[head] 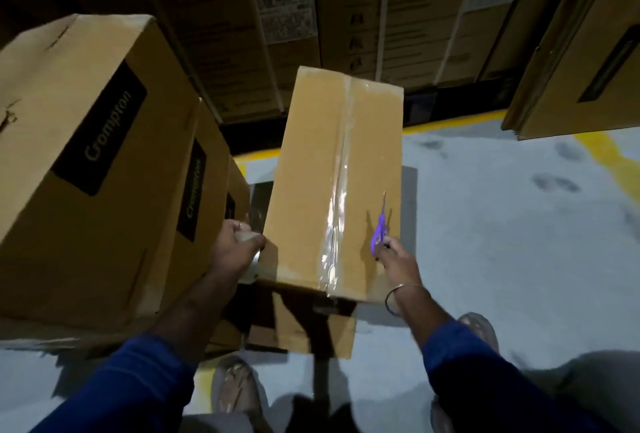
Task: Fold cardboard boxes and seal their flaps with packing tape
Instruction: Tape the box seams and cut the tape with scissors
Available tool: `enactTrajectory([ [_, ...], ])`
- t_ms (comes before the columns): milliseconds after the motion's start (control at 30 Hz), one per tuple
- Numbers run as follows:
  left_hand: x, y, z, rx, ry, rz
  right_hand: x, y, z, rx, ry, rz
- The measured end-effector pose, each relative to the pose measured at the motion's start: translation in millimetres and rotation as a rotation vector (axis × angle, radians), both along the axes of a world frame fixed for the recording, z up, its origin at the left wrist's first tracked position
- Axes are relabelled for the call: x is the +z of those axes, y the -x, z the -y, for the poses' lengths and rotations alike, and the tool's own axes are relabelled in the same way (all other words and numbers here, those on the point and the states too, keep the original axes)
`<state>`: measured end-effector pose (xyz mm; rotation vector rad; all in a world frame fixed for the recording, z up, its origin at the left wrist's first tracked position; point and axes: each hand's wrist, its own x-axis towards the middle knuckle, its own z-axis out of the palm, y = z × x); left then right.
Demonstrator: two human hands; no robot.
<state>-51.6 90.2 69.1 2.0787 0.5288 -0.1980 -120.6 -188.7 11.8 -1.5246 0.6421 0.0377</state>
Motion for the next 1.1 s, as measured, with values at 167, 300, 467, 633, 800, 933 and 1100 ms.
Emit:
enactTrajectory([
  [167, 51.4, -14.5, 29.2, 0.088, 0.185, 0.118, 74.3, -59.1, 41.3, 0.086, 0.222, 0.114],
  [300, 85.4, -12.7, 37.8, 0.088, 0.335, 0.108, 139.2, -90.1, 59.2, 0.194, 0.401, 0.179],
  [467, 72.7, -1.6, 35.6, 0.089, 0.281, 0.084, 129.9, -79.3, 61.0, 0.213, 0.373, 0.126],
  [633, 43.5, 17.4, 33.5, 0.034, 0.159, 0.028, 96.5, -47.0, 48.7, 0.234, 0.474, 0.061],
  [800, 40.9, 22.0, 21.2, 0.047, 0.148, 0.013, 101.6, -42.5, 47.3, 0.205, 0.526, 0.077],
  [933, 40.6, 27.8, 15.8, 0.051, 0.135, -0.009, 117.1, -35.6, 42.9, 0.212, 0.712, 0.128],
  [1100, 40.5, 32.3, 15.6, 0.007, 0.045, 0.027, 130.6, -7.1, 21.9, 0.474, 0.762, 0.472],
])
